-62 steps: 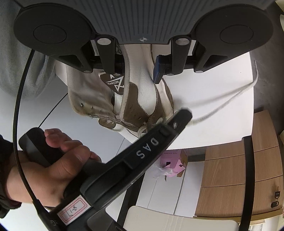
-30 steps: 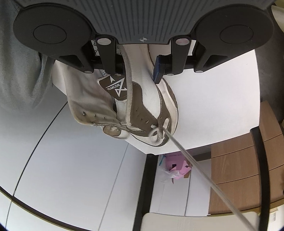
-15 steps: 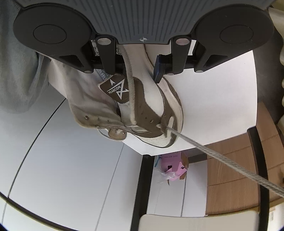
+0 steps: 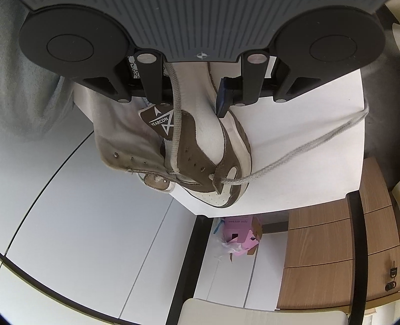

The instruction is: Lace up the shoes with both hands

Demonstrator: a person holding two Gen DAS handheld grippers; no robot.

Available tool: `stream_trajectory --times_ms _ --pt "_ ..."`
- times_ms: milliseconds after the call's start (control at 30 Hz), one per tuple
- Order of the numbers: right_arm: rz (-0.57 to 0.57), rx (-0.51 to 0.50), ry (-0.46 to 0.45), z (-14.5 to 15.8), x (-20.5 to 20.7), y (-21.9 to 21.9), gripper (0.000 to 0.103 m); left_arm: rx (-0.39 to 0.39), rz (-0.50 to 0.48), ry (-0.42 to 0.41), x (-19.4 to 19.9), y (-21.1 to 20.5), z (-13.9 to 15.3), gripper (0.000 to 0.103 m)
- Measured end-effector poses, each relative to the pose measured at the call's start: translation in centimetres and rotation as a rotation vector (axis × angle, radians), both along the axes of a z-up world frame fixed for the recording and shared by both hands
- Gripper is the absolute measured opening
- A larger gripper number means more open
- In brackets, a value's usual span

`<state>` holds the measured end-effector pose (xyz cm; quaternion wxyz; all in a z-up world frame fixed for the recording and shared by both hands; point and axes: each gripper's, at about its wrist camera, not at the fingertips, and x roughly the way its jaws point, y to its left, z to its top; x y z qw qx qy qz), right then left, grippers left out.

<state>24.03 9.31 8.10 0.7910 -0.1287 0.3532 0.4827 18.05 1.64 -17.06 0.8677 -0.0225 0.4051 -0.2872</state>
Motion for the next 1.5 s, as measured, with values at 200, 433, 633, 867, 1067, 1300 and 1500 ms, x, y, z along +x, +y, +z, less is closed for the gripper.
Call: stream_trajectory --times_ms 200,433,633,867,1067,1300,1500 --pt "-0.176 0.011 -0.027 -1.3 -0.6 -7.5 0.097 -0.011 0.011 0.004 0.6 -0.1 -0.2 0.028" --pt "-0.643 0.027 -0.001 -8.7 -5.0 -21.5 0.097 -0.048 0.060 -0.004 0.8 0.4 0.2 0.028" --pt "-0.902 0.109 0.139 -15.9 -9.6 -28.5 0.077 -0.052 0.111 -0.054 0.5 0.1 0.4 0.026" --pt "-0.899 0.171 0.160 -18.6 -11.2 -28.5 0.033 0.003 0.165 -0.068 0.1 -0.4 0.9 0.018" --pt "-0.864 0.192 0.118 -19.1 -9.8 -27.6 0.027 0.038 0.214 -0.053 -0.5 0.2 1.3 0.018" --pt "-0.827 0.187 0.099 -19.7 -8.4 -26.8 0.026 0.047 0.244 -0.038 -0.8 0.8 1.5 0.018" --pt "-0.771 0.179 0.090 -19.7 -8.1 -26.9 0.026 0.049 0.268 -0.027 -1.1 1.1 1.7 0.019"
